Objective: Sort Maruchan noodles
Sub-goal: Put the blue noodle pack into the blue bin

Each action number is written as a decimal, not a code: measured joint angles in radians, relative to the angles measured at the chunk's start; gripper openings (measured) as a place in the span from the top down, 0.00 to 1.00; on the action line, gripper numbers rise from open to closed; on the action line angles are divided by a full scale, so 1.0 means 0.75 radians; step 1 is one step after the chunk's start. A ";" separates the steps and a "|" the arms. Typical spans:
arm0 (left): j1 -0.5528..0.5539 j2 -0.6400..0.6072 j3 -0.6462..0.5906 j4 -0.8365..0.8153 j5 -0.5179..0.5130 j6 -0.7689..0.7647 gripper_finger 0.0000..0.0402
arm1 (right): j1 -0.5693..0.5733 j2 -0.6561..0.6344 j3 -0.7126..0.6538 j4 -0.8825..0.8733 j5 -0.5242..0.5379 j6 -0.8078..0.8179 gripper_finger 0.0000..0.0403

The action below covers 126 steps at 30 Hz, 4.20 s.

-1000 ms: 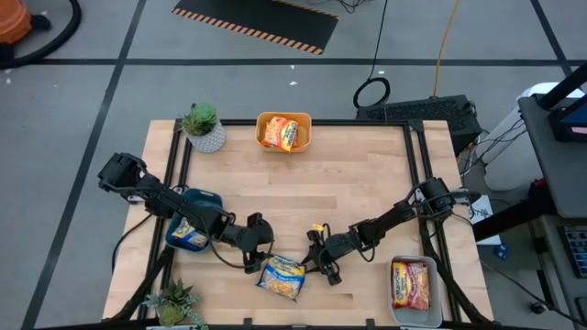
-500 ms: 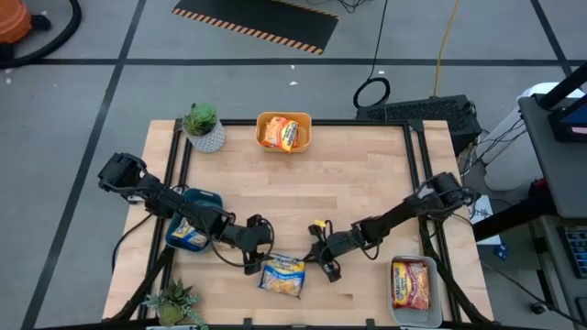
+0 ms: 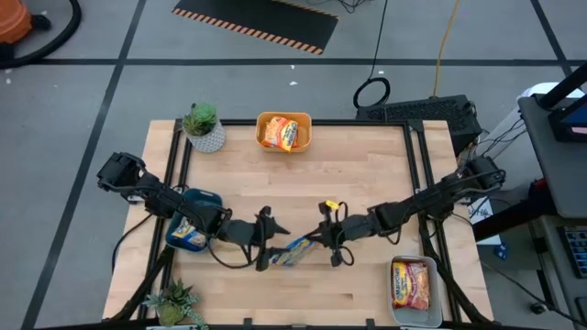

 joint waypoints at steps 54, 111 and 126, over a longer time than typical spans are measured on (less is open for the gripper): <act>0.170 0.060 0.000 -0.010 0.000 -0.015 0.22 | -0.107 -0.127 0.002 -0.070 0.097 -0.109 1.00; 0.195 -0.798 0.000 -1.158 -0.023 -0.717 0.78 | -0.119 -0.852 -0.001 -0.812 0.067 0.231 0.74; 0.094 -1.314 0.000 -2.003 0.166 -1.324 0.78 | -0.067 -0.868 -0.040 -0.895 0.062 0.336 0.73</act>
